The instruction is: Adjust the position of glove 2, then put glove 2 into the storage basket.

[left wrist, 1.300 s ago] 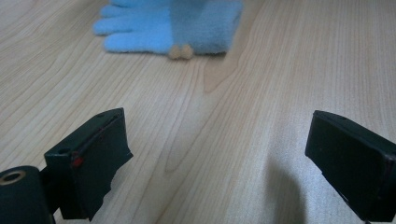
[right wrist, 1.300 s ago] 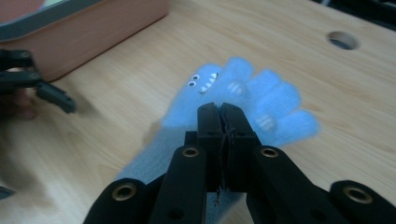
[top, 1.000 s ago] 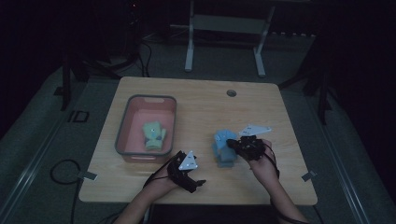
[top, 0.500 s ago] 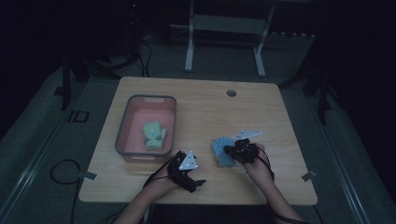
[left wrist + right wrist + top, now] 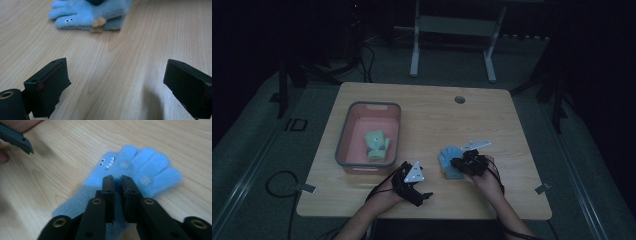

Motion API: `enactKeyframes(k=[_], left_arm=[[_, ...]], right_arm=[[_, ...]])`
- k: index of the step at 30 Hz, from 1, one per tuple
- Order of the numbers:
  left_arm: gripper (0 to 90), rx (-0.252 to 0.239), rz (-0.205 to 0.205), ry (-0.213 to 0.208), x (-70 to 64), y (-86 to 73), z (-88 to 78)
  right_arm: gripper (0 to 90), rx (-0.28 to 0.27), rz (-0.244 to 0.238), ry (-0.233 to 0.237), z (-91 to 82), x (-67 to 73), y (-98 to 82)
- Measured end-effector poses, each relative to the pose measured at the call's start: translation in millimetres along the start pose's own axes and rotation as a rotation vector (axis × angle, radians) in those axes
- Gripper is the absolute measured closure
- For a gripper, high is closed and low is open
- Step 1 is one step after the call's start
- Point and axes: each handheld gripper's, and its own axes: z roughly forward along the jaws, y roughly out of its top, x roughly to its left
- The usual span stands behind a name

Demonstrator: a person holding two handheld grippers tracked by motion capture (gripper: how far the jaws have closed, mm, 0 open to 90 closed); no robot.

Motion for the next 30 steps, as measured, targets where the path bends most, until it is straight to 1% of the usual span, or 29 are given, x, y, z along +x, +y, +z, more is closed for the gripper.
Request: enactKeyframes(k=[2, 3, 4, 6, 10, 12, 16, 18, 20, 21, 22, 23, 24, 25, 26, 27, 29, 30], left_arm=[[6.4, -0.003, -0.005, -0.001, -1.0, 1.5, -0.2], [6.4, -0.007, -0.006, -0.009, -1.4, 1.9, -0.1], [6.5, -0.006, -0.011, -0.016, -1.8, 2.4, 0.5], [6.5, -0.005, -0.02, -0.028, -2.2, 3.1, 1.9], [6.8, -0.01, -0.02, -0.053, -4.7, 7.2, 2.7], [6.8, 0.004, -0.019, -0.051, -6.2, 9.9, 3.8], [6.9, 0.04, -0.035, -0.074, -6.4, 13.6, 7.2], [7.0, 0.045, -0.031, -0.076, -6.6, 15.7, 8.0], [7.1, 0.049, -0.03, -0.064, -7.6, 18.7, 9.4], [7.1, 0.049, -0.021, -0.079, -7.3, 19.7, 9.9], [7.3, 0.049, -0.011, -0.084, -7.7, 20.7, 10.9], [9.3, 0.051, 0.008, -0.086, -7.8, 21.8, 11.4], [10.3, 0.044, 0.017, -0.09, -8.4, 22.8, 12.2], [10.4, 0.044, 0.017, -0.09, -8.4, 22.8, 12.2], [10.4, 0.04, 0.034, -0.086, -8.8, 25.8, 13.8], [12.1, 0.031, 0.048, -0.082, -8.7, 28.1, 14.5], [15.0, 0.013, 0.062, -0.081, -7.7, 32.9, 15.0], [15.1, 0.005, 0.072, -0.082, -7.4, 35.8, 15.6]], right_arm=[[79.2, -0.006, -0.004, -0.005, -3.0, 0.4, 0.9], [76.6, -0.021, -0.009, -0.012, -8.5, -0.1, 2.8], [76.4, -0.028, -0.009, -0.014, -11.0, -0.8, 3.9], [73.9, -0.04, -0.011, -0.015, -15.9, -2.3, 5.9], [70.2, -0.056, -0.024, -0.024, -24.1, -5.5, 8.1], [68.0, -0.057, -0.022, -0.032, -26.7, -9.5, 7.6], [65.7, -0.061, 0.0, -0.03, -31.6, -17.5, 4.2], [63.8, -0.058, -0.002, -0.034, -33.4, -19.5, 3.3], [62.1, -0.064, 0.002, -0.034, -36.3, -21.7, 2.8], [61.3, -0.07, 0.007, -0.033, -37.7, -23.0, 2.7], [61.0, -0.075, 0.011, -0.034, -38.8, -24.5, 2.9], [60.8, -0.076, 0.015, -0.035, -39.8, -26.0, 3.2], [60.6, -0.077, 0.018, -0.034, -40.7, -27.3, 3.7], [60.6, -0.077, 0.018, -0.034, -40.7, -27.3, 3.7], [60.6, -0.081, 0.019, -0.038, -41.5, -28.3, 4.2], [59.8, -0.085, 0.022, -0.03, -43.2, -30.8, 6.0], [59.4, -0.093, 0.021, -0.026, -44.1, -33.7, 9.8], [58.5, -0.097, 0.022, -0.02, -44.2, -35.0, 11.9]])
